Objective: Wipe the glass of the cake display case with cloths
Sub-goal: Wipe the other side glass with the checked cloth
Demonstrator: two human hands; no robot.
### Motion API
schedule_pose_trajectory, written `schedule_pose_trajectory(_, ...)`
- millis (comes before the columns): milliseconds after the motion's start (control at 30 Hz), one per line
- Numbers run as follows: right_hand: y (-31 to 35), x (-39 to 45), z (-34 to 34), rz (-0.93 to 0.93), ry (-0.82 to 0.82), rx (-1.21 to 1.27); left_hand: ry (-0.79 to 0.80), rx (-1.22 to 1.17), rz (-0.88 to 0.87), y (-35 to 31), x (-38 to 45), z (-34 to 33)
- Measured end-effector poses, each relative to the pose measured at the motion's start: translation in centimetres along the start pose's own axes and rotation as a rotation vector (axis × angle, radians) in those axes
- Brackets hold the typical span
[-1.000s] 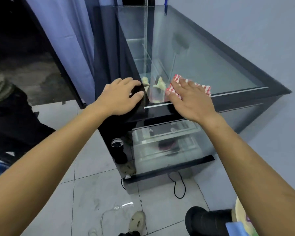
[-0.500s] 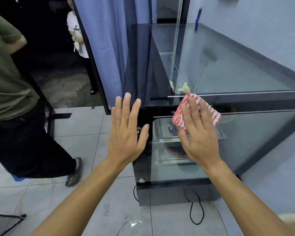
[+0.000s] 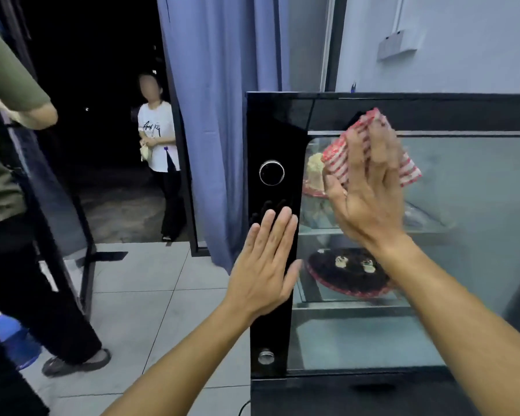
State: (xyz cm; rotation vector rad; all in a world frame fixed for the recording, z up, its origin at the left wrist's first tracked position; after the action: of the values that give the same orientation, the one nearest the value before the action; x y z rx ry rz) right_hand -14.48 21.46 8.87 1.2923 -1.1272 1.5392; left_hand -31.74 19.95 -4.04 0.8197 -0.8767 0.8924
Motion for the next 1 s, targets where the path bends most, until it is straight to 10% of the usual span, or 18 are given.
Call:
schedule_pose_trajectory(233,3.2,-0.6,-1.0,0.301,-0.025,0.018,-0.149,0.08,0.016,-0.3,0.3,-2.2)
schedule_pose_trajectory(400,-1.9,1.7,0.1,-0.325,-0.146,0.041,-0.168,0.14,-0.057,0.1,0.1,-2.3)
schedule_pose_trajectory(600,8.0,2.9,-1.9,0.299,0.086,0.138,-0.238,0.164,-0.035,0.4,-1.0,-2.8)
schedule_pose_trajectory(800,4.7,-0.2,0.2,-0.5,-0.083,0.136,-0.275,0.156,-0.048,0.3,-0.8,-2.9)
schedule_pose_trajectory(1000,9.7,3.3,-1.0,0.205,0.006,-0.009,-0.289,0.137,-0.052,0.4,-0.8,-2.9)
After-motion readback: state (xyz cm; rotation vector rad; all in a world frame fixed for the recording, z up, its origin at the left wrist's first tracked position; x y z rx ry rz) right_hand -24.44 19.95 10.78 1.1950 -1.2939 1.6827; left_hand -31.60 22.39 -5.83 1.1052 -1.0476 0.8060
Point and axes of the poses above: each hand's wrist, its own x-axis towards the middle knuckle, its own z-axis out of the back of the hand, y = z × x, the point moved 6 cm from there along x, towards the middle knuckle, and after that the axes turned 9 degrees about -y, right-handed, at the moved point
